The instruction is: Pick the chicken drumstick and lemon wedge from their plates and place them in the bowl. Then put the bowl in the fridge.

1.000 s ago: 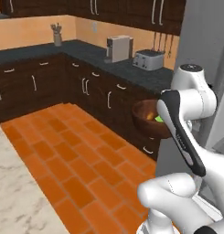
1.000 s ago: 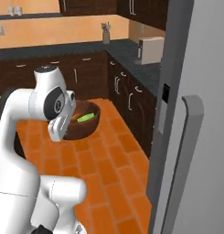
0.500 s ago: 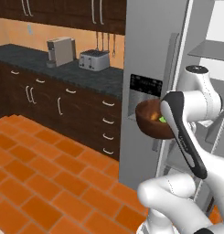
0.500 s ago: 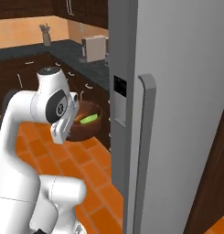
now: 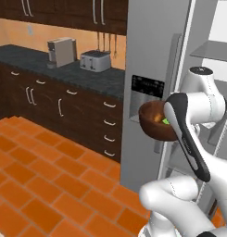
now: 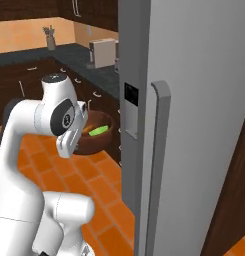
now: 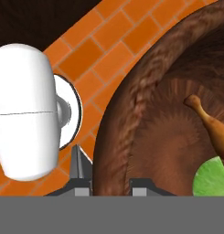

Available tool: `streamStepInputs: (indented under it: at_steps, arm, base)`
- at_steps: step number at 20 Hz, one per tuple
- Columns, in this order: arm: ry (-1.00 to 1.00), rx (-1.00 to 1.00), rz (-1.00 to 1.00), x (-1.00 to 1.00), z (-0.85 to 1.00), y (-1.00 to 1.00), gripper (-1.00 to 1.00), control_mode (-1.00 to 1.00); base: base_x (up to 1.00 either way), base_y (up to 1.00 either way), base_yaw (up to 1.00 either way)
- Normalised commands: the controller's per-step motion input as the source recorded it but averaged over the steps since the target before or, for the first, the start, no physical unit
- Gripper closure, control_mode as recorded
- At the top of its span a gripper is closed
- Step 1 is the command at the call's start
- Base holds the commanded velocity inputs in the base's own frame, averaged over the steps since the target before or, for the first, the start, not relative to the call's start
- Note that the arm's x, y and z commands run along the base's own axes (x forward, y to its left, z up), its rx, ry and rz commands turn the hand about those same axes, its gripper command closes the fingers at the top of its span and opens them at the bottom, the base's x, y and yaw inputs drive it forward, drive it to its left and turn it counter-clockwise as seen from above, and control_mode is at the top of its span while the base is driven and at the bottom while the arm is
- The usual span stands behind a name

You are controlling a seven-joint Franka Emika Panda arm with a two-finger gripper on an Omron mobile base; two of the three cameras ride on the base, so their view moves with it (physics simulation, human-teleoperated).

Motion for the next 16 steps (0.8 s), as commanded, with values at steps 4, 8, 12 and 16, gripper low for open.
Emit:
streamStepInputs:
  at_steps: [4, 8, 12, 16]
  arm:
    - [0.0, 0.0, 0.0, 0.0, 0.0, 0.0, 1.0, 1.0]
    - [0.0, 0.0, 0.0, 0.0, 0.0, 0.0, 1.0, 1.0]
    - [0.0, 0.0, 0.0, 0.0, 0.0, 0.0, 1.0, 1.0]
    - [0.0, 0.0, 0.0, 0.0, 0.0, 0.0, 1.0, 1.0]
  base:
    - [0.73, 0.03, -0.11]
    - [0.84, -0.05, 0.02]
    - [0.35, 0.5, -0.18]
    - [0.11, 1.0, -0.45]
